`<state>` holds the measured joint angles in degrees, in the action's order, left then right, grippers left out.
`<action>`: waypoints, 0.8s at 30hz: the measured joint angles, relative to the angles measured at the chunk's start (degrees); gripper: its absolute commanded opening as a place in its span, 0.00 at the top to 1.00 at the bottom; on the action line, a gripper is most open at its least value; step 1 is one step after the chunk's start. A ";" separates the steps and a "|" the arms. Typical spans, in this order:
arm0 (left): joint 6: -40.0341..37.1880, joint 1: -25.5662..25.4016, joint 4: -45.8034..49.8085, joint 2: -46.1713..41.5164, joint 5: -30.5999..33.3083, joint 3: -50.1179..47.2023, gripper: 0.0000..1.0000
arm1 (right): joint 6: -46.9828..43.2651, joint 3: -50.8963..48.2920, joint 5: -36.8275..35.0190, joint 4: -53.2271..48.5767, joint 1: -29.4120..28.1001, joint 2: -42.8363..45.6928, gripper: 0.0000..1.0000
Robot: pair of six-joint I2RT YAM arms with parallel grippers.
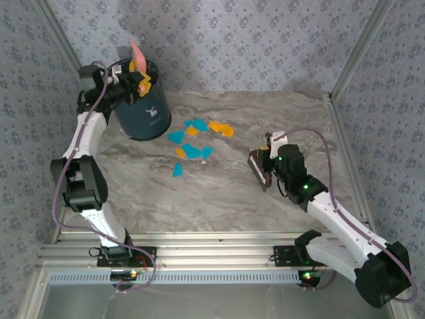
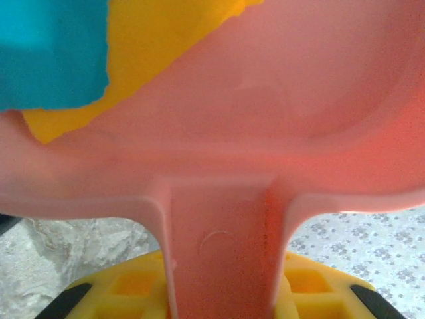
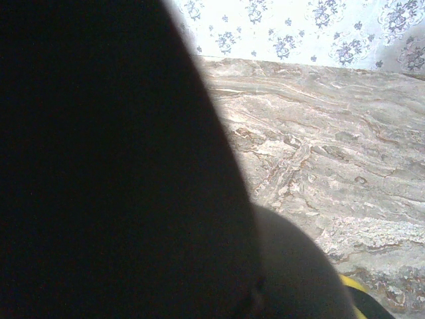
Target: Sweep away the paper scraps from the table
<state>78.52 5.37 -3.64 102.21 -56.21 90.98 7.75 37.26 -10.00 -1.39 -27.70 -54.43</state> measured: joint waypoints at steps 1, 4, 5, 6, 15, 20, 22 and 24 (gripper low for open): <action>1.14 0.00 -1.20 -0.13 0.02 -0.44 1.00 | 0.00 0.00 0.00 0.00 0.00 0.00 1.00; 4.02 0.00 -4.15 -0.22 0.02 -1.33 1.00 | 0.00 0.00 0.00 0.00 0.00 0.00 1.00; 5.14 0.00 -5.27 -0.22 0.02 -1.68 1.00 | 0.00 0.00 0.02 0.00 0.00 0.00 1.00; 6.19 0.00 -6.43 -0.22 0.02 -2.12 1.00 | 0.00 0.00 0.02 0.00 0.00 0.00 1.00; 16.46 0.00 -16.81 -0.24 0.52 -5.77 1.00 | 0.02 0.00 0.02 0.00 0.00 0.00 1.00; 21.35 0.00 -21.46 -0.59 1.60 -8.02 1.00 | 0.02 0.00 0.02 0.00 -0.02 0.00 1.00; 23.41 0.00 -23.67 -0.59 2.05 -8.83 1.00 | 0.02 0.00 0.04 0.00 -0.02 0.00 1.00; 25.11 0.00 -25.29 -0.61 2.49 -9.42 1.00 | 0.02 0.00 0.20 0.00 -0.02 0.00 1.00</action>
<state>103.63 5.37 -28.93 101.60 -53.71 81.56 7.77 37.26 -9.80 -1.39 -27.73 -54.43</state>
